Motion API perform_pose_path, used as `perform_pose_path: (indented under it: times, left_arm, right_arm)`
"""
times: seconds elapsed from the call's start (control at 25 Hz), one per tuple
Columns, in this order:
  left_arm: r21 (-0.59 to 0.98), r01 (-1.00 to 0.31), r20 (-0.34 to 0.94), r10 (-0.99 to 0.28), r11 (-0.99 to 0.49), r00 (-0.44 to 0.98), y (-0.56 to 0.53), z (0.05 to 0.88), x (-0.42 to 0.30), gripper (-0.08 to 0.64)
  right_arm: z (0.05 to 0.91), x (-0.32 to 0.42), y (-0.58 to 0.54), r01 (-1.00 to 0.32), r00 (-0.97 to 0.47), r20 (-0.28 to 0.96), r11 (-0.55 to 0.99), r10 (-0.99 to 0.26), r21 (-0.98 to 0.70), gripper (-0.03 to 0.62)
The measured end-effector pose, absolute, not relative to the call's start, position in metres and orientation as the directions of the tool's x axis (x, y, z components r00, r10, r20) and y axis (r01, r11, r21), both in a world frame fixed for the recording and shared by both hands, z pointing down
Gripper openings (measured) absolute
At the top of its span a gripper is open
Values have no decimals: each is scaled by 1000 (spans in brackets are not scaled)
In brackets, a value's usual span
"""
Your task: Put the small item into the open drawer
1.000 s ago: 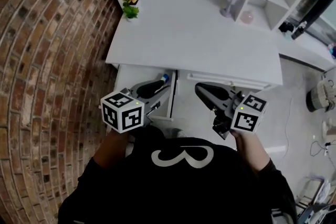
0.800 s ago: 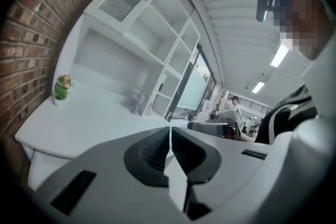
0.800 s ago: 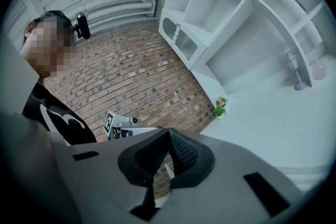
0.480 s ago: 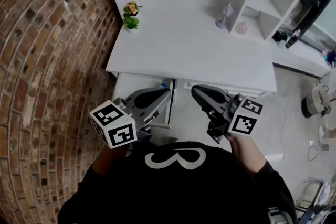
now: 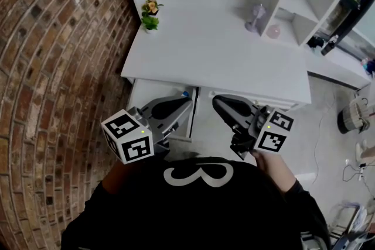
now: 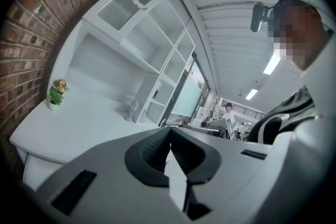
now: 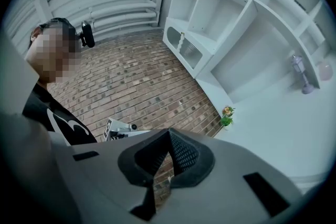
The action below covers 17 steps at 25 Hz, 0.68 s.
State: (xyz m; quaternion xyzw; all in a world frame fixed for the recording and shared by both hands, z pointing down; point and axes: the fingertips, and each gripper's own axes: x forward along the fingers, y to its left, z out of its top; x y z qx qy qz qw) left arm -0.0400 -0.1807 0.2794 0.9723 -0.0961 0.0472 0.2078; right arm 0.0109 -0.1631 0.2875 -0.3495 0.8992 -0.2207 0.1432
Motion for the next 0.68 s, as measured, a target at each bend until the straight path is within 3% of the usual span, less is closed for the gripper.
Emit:
perform_pose_path:
  times: [0.68]
  left_arm:
    - [399, -189, 146, -141, -897, 979, -185, 290, -12, 3]
  right_arm:
    - [295, 36, -164, -616, -697, -66, 643, -714, -455, 9]
